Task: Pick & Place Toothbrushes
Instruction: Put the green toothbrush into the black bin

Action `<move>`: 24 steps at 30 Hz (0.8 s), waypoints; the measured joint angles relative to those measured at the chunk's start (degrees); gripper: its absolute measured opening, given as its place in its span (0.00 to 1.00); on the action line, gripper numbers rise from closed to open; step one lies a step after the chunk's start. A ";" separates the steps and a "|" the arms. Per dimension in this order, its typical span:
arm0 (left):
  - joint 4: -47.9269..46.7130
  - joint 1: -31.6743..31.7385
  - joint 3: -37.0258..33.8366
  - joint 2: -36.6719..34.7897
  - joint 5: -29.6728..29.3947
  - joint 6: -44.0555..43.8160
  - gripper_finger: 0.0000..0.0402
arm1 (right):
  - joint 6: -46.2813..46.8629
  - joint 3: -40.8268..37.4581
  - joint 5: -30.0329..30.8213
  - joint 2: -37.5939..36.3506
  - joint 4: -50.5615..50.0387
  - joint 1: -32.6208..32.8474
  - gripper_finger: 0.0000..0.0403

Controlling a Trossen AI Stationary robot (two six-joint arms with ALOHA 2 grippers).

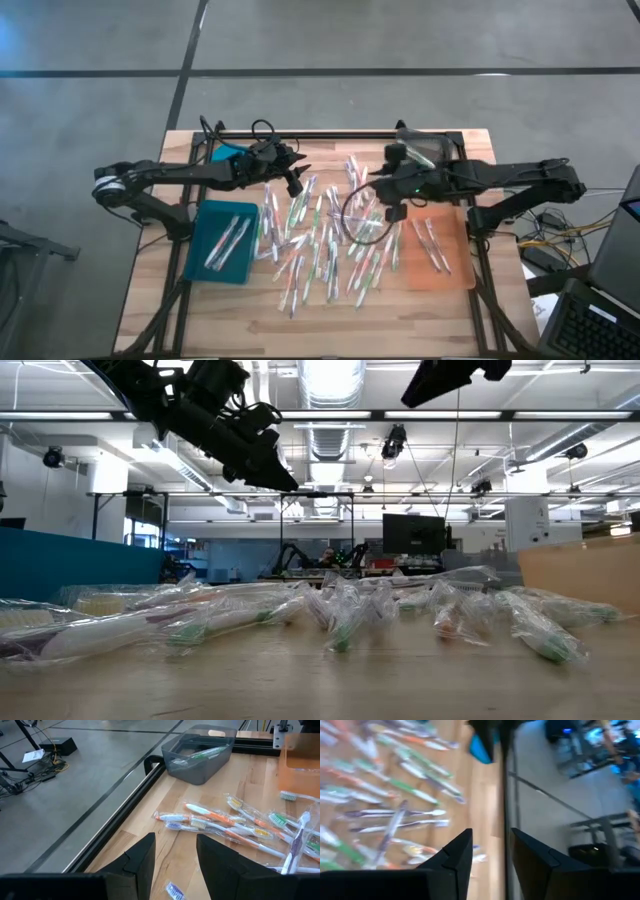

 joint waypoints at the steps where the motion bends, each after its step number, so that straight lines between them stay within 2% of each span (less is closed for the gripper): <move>1: 0.02 0.00 0.01 -0.01 0.02 0.00 0.37 | 0.08 0.00 -0.10 0.84 -0.25 0.08 0.33; 4: 0.02 0.00 0.01 0.00 0.01 0.00 0.37 | 0.86 0.00 -1.29 3.08 -2.23 0.53 0.36; 14: 0.00 -0.04 0.01 0.01 0.01 0.00 0.37 | 3.82 -0.04 -10.94 11.27 -4.73 0.68 0.39; 21: 0.00 -0.04 0.02 0.01 0.00 0.00 0.37 | 3.78 -0.04 -14.57 16.66 -4.95 0.68 0.34; 24: 0.00 -0.04 0.01 0.01 0.01 0.00 0.37 | 4.71 -0.04 -17.96 18.94 -4.93 0.71 0.31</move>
